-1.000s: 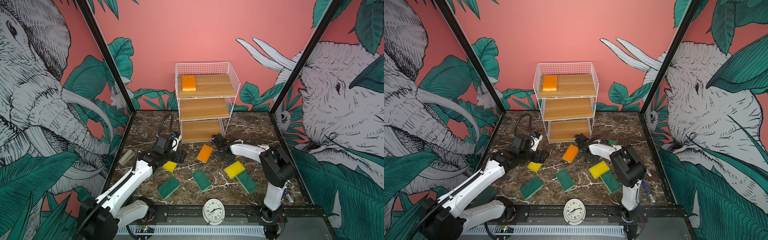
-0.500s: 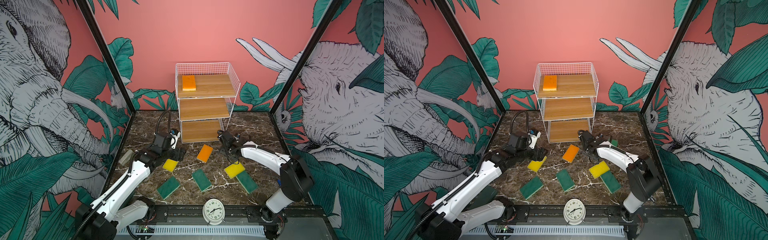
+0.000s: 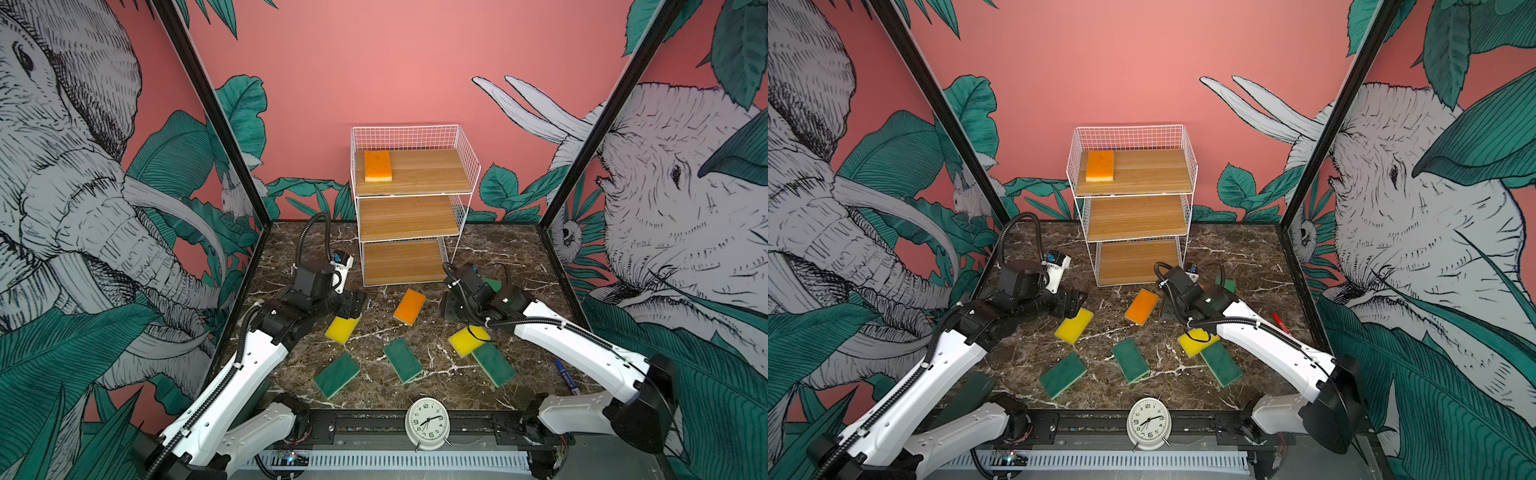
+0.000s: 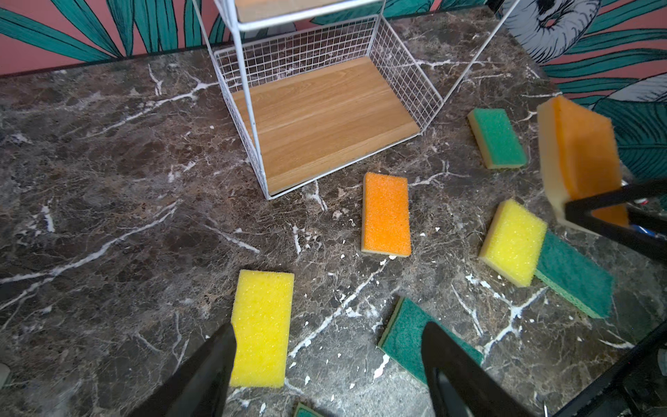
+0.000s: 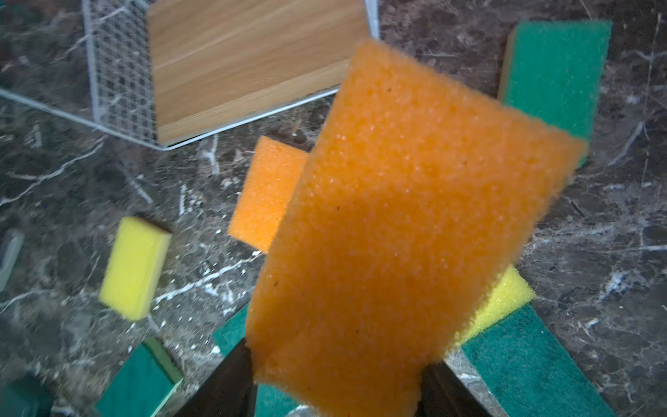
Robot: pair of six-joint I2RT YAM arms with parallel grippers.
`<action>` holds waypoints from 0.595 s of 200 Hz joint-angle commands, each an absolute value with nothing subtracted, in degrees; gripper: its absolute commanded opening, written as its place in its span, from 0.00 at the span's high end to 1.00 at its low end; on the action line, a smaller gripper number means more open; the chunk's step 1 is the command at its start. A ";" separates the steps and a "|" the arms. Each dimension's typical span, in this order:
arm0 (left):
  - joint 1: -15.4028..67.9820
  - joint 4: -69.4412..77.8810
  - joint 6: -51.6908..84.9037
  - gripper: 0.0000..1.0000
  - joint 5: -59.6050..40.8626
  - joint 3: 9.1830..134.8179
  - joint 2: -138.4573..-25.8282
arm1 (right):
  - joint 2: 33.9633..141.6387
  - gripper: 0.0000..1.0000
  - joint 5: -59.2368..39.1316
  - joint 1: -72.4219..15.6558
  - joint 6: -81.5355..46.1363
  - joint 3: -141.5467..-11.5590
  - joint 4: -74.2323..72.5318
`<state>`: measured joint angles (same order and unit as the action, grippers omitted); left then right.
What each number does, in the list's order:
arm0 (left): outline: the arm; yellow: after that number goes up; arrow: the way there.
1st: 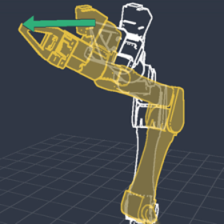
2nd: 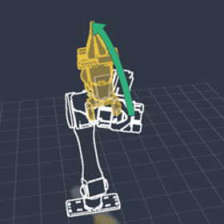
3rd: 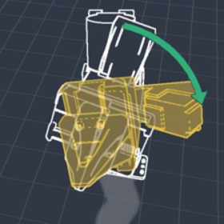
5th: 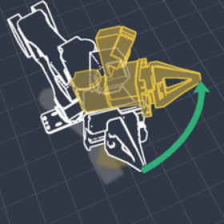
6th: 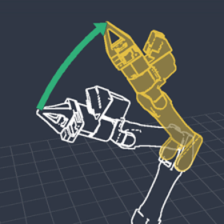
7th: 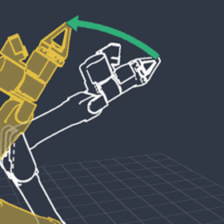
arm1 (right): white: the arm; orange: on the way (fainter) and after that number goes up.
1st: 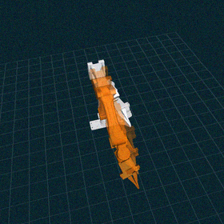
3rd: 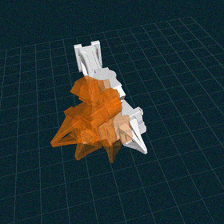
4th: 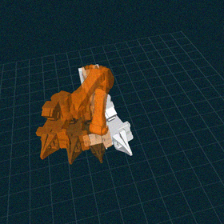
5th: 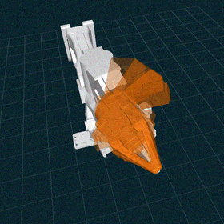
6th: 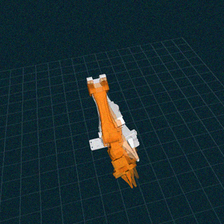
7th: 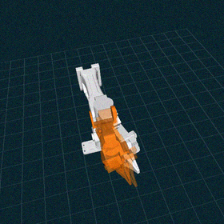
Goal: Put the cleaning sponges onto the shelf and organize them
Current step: 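Lift the orange sponge with the right gripper up toward the top shelf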
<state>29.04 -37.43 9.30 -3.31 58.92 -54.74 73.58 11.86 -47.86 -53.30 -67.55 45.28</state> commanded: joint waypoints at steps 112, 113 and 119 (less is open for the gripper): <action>28.65 -42.70 5.18 0.18 -1.78 71.06 -51.24 | 78.56 0.36 19.87 -62.10 -34.57 -103.76 59.14; 28.65 -42.71 5.18 0.18 -1.72 71.08 -51.24 | 78.70 0.36 19.82 -62.08 -34.29 -104.09 59.14; 28.63 -42.90 5.06 0.18 -1.75 71.45 -51.03 | 79.48 0.36 19.84 -62.10 -33.10 -105.78 59.46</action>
